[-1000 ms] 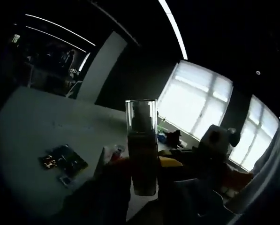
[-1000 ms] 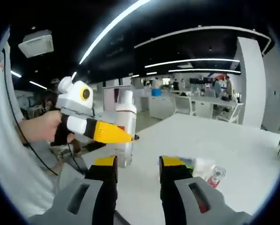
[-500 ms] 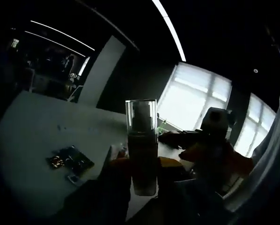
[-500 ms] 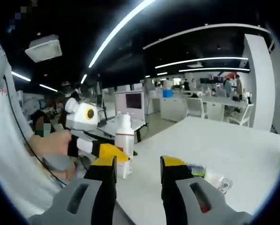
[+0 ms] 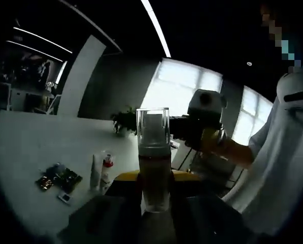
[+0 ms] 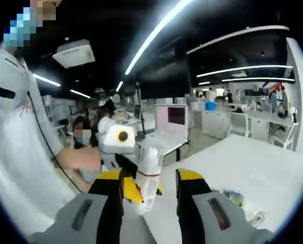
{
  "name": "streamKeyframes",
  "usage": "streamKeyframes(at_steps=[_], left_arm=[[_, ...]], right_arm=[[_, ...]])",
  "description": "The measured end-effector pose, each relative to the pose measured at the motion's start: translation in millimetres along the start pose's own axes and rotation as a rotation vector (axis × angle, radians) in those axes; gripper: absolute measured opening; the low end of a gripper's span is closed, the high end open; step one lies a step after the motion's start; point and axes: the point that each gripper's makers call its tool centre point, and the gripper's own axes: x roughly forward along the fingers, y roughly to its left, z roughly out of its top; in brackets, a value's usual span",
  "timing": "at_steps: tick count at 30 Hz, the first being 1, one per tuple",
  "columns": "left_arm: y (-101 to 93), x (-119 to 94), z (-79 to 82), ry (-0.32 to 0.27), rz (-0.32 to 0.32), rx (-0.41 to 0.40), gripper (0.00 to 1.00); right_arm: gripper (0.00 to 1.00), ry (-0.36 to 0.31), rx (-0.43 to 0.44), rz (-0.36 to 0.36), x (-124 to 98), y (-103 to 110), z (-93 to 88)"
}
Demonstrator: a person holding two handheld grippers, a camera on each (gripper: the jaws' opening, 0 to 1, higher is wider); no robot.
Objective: Arrange the skincare products in the storage area until every visible bottle or jar stands upright without overlapping.
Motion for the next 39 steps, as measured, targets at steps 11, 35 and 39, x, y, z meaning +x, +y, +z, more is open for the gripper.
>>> streamKeyframes(at_steps=[11,35,39], left_arm=[[-29.4,19.1,8.1,0.04,-0.122,0.094,0.18],[-27.6,48.1,7.1,0.086,-0.182,0.128,0.19],[-22.7,50.5,3.9,0.094,-0.185,0.136,0.19]], right_arm=[[0.43,0.079,-0.033,0.052,9.5,3.2,1.7],[0.24,-0.004,0.015,0.093,-13.1,-0.8,-7.8],[0.23,0.004,-0.005,0.105,-12.0,-0.7,-10.2]])
